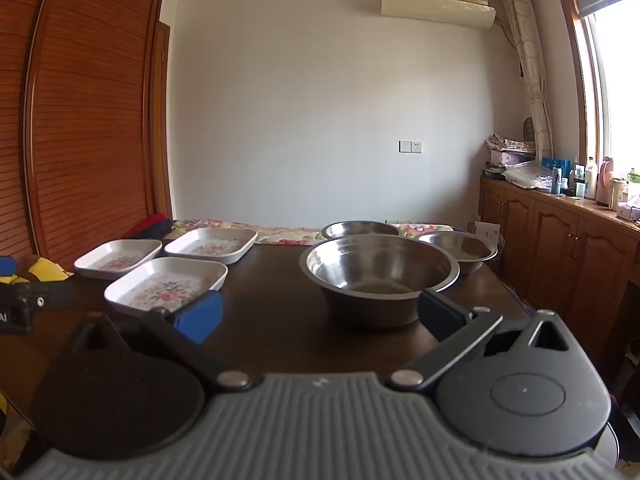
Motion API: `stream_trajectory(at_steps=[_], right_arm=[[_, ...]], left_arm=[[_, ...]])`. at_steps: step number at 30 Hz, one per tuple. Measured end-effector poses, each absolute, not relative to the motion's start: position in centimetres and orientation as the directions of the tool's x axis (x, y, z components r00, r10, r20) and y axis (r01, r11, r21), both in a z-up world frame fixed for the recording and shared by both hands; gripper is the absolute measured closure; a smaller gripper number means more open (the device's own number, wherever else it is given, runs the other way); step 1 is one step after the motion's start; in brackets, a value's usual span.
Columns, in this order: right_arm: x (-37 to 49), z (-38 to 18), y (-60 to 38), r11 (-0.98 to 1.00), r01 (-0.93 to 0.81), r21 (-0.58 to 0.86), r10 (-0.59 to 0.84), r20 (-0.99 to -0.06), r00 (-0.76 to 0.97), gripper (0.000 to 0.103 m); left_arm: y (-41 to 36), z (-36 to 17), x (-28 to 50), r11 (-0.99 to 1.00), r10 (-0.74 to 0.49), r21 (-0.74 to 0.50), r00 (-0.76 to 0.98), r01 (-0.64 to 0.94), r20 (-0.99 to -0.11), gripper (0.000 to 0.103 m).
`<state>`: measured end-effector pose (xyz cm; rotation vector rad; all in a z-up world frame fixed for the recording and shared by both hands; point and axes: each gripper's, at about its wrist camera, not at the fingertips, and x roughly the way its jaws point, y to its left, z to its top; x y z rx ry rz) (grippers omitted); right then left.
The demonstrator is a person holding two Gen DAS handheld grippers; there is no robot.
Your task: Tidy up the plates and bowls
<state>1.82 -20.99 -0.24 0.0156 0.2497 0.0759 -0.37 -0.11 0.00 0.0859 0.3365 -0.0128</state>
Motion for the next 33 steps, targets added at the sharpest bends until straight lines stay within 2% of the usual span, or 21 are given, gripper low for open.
stream_trajectory(at_steps=[33], right_arm=[[1.5,-0.2,-22.2,0.998,-0.064,0.022,0.068,-0.245,0.967,0.000]], left_arm=[[0.4,0.5,0.0,0.997,-0.001,0.077,0.941,0.029,-0.339,0.000]])
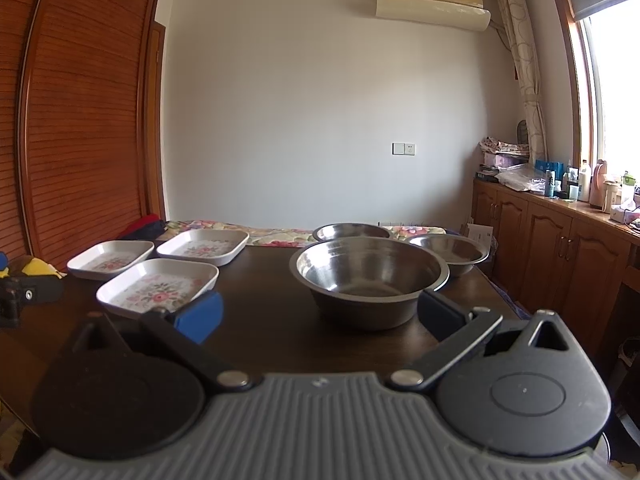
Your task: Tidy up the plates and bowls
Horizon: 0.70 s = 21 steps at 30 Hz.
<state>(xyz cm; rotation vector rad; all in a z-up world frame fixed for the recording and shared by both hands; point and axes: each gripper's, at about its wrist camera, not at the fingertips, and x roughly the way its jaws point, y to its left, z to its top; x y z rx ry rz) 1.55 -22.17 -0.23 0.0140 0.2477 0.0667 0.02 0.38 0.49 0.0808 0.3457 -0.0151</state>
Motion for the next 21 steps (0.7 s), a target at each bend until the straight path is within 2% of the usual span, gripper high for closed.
stream_trajectory(at_steps=[21], right_arm=[[1.45,-0.27,-22.04,0.998,-0.058,0.014,0.060,-0.247,0.967,0.000]], left_arm=[[0.33,0.46,-0.12,0.996,-0.001,0.081,0.942,0.030,-0.335,0.000]])
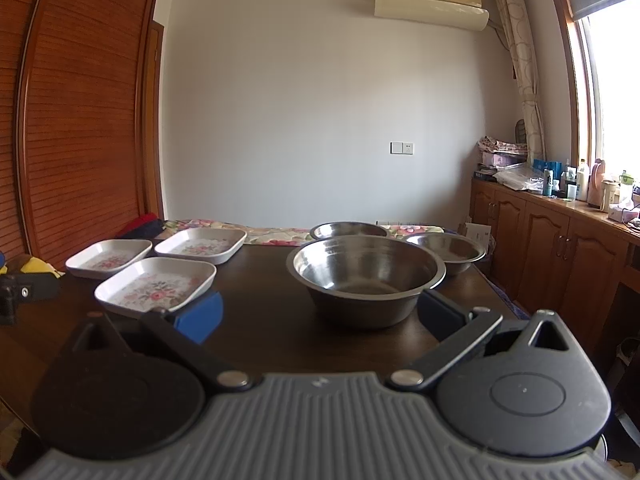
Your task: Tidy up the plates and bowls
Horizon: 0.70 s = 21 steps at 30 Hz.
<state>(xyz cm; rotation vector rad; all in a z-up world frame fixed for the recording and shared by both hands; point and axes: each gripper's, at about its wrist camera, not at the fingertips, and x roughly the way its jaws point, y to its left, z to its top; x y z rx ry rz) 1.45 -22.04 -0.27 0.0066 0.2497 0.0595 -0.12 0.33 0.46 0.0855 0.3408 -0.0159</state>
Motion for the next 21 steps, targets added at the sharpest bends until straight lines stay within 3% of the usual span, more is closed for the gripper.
stream_trajectory(at_steps=[21], right_arm=[[1.36,-0.25,-21.98,0.998,-0.068,0.018,0.070,-0.250,0.966,0.000]], left_arm=[[0.56,0.15,-0.04,0.997,0.000,0.075,0.940,0.028,-0.342,0.000]])
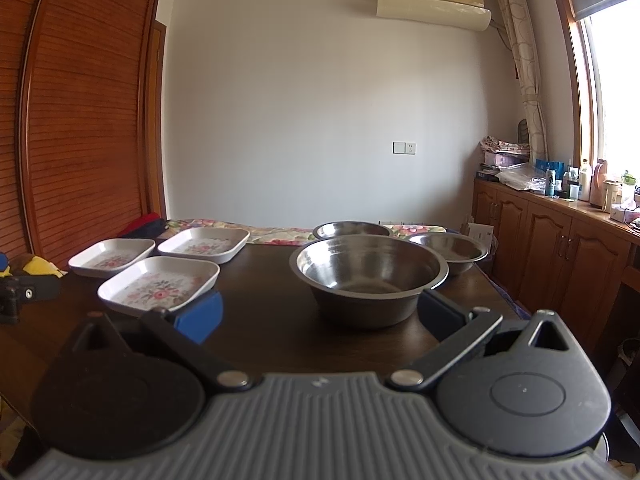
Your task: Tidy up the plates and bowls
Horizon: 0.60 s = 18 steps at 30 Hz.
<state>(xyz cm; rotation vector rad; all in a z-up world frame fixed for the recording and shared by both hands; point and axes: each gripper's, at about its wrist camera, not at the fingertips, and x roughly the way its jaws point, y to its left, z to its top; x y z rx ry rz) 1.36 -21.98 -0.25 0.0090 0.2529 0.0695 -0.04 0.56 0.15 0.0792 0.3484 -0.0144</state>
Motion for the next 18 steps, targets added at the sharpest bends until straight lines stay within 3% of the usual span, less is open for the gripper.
stream_trajectory(at_steps=[18], right_arm=[[2.9,-0.3,-20.0,0.980,-0.197,0.012,0.192,-0.300,0.934,0.000]], left_arm=[[2.3,-1.5,2.2,0.997,0.014,0.079,0.913,0.020,-0.408,0.000]])
